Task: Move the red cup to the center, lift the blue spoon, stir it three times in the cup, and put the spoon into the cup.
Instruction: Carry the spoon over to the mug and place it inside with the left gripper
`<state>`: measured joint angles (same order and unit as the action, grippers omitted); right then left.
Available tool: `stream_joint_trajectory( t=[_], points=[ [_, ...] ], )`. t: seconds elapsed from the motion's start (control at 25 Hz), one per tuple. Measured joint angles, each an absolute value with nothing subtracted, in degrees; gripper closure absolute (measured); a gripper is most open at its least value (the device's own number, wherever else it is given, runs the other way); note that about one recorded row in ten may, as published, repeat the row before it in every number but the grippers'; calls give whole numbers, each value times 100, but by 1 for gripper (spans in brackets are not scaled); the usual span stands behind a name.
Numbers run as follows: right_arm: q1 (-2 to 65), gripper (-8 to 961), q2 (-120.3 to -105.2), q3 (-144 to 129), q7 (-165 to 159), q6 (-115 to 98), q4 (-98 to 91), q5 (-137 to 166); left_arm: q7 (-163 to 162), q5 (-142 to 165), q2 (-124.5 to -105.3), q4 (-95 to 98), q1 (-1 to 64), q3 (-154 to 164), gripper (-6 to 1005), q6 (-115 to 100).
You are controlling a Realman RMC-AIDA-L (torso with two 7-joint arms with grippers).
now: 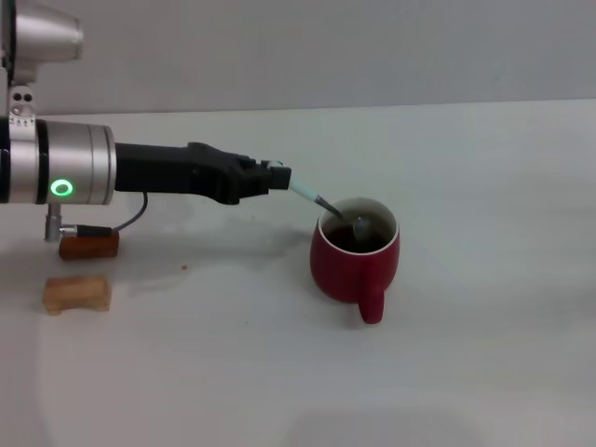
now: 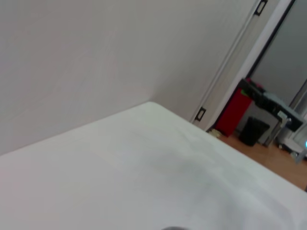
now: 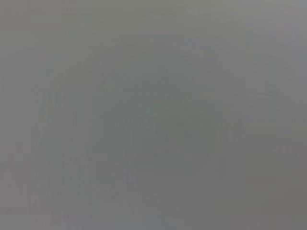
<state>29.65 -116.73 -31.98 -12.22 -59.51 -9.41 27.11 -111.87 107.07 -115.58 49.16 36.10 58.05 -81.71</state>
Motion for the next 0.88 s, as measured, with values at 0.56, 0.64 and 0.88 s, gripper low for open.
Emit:
stream_joint_trajectory(
  t=[0.56, 0.64, 0.88],
  points=[
    [3012, 492, -11672, -3209, -1222, -5951, -941, 2717, -11161, 11266, -11770, 4789, 3907, 5935, 857, -7661],
    [3014, 491, -11672, -3208, -1222, -5951, -941, 2717, -11162, 11264, -11772, 4777, 3933, 5952, 857, -7543],
    [3011, 491, -11666, -3208, -1222, -5938, -940, 2717, -11162, 11273, -11755, 4786, 3924, 5912, 857, -7490]
  ],
)
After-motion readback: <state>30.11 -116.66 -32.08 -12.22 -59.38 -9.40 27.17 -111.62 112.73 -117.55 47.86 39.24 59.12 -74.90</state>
